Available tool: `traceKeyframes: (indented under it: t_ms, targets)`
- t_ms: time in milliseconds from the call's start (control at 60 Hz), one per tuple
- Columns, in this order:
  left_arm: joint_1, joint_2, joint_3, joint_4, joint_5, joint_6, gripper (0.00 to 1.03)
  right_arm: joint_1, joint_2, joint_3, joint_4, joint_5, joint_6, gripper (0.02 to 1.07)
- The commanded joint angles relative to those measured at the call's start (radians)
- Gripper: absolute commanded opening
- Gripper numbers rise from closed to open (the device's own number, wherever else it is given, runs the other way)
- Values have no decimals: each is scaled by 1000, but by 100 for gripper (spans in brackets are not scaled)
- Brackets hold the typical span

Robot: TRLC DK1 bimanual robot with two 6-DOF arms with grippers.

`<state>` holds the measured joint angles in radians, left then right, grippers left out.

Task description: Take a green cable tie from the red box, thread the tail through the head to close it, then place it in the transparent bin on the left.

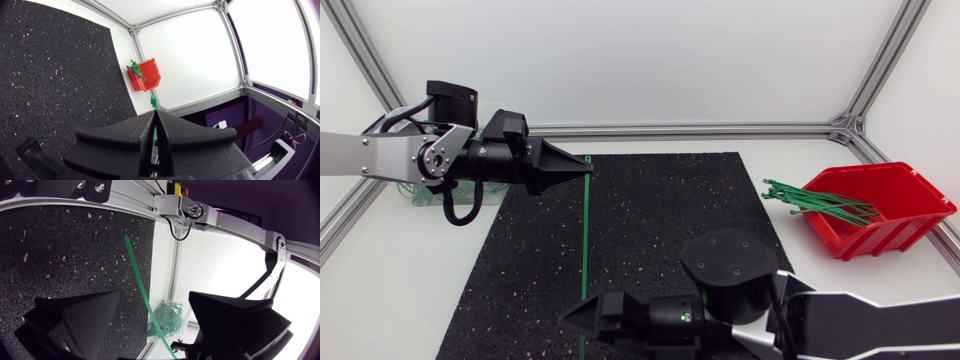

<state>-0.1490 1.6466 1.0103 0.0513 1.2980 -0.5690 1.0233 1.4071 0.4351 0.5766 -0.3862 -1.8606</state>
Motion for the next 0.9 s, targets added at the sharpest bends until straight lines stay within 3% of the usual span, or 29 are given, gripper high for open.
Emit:
traceKeyframes:
  t_ms: [0, 183, 417, 517, 800, 883]
  targets:
    - [-4, 25, 28, -4, 14, -6, 4, 24, 20, -27, 25, 10, -25, 101]
    - [-3, 24, 22, -4, 14, -3, 4, 32, 36, -33, 51, 7, -23, 83]
    - [-4, 13, 10, -4, 15, 4, 4, 41, 36, -33, 52, 21, -15, 43]
    - [-6, 7, 5, -4, 15, 6, 4, 50, 33, -41, 52, 36, -14, 31]
    - [-4, -14, 1, -10, 18, 6, 4, 80, 16, -61, 55, 63, 17, 30]
    - [-6, -19, -4, -8, 18, 6, 4, 80, 16, -62, 55, 69, 18, 20]
